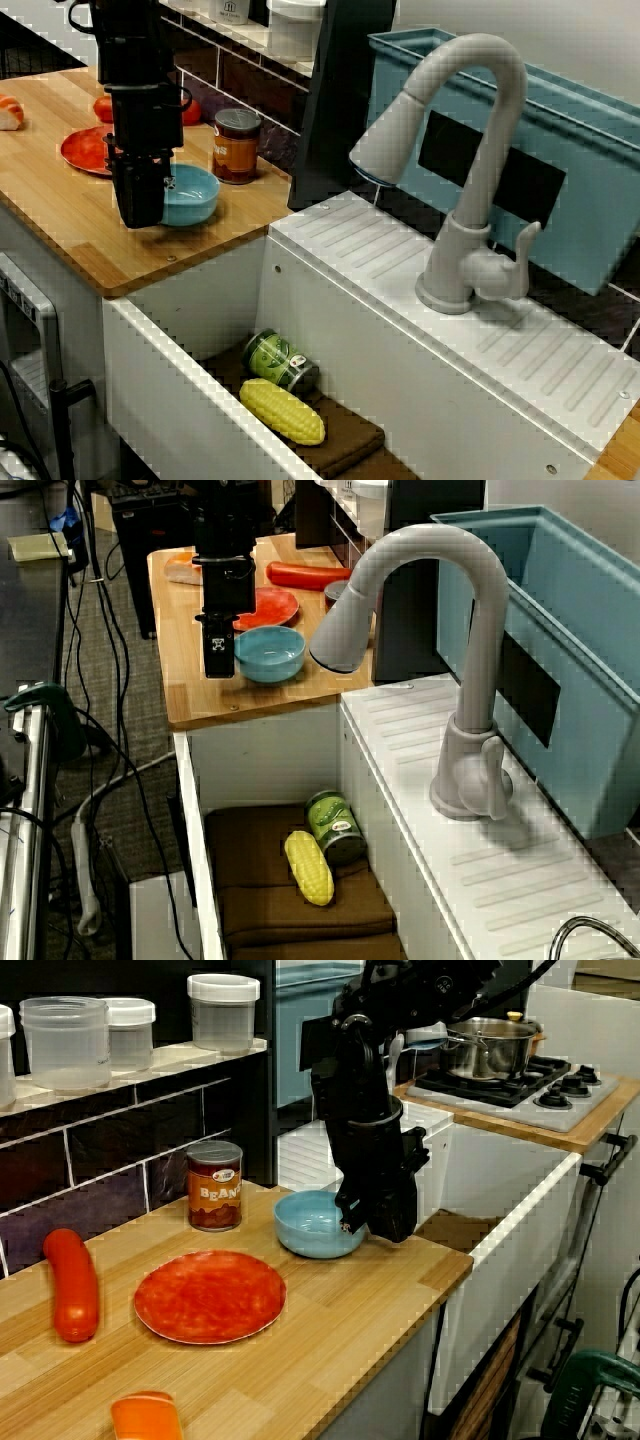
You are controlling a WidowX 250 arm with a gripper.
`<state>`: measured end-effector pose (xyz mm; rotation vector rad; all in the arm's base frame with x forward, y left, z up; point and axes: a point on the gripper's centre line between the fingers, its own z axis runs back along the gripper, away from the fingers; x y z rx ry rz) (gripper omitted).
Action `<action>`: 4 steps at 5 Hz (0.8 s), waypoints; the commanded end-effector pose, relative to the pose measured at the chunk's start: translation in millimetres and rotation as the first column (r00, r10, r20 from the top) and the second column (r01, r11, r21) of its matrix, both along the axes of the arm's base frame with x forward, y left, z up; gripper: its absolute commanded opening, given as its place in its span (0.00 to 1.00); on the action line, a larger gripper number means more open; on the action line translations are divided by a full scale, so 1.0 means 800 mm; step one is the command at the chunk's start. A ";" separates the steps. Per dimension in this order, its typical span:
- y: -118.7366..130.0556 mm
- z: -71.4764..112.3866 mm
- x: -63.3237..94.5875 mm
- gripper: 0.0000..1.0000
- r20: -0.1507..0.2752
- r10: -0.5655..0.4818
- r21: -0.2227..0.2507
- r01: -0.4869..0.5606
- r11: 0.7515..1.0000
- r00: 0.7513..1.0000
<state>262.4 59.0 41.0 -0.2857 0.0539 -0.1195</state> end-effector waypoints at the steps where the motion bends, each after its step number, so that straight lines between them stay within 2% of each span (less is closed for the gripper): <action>1: 0.014 0.014 0.009 0.00 0.038 0.015 0.002 -0.016 1.000 0.999; 4: 0.016 0.009 0.027 0.00 0.036 0.055 0.004 -0.055 0.998 0.998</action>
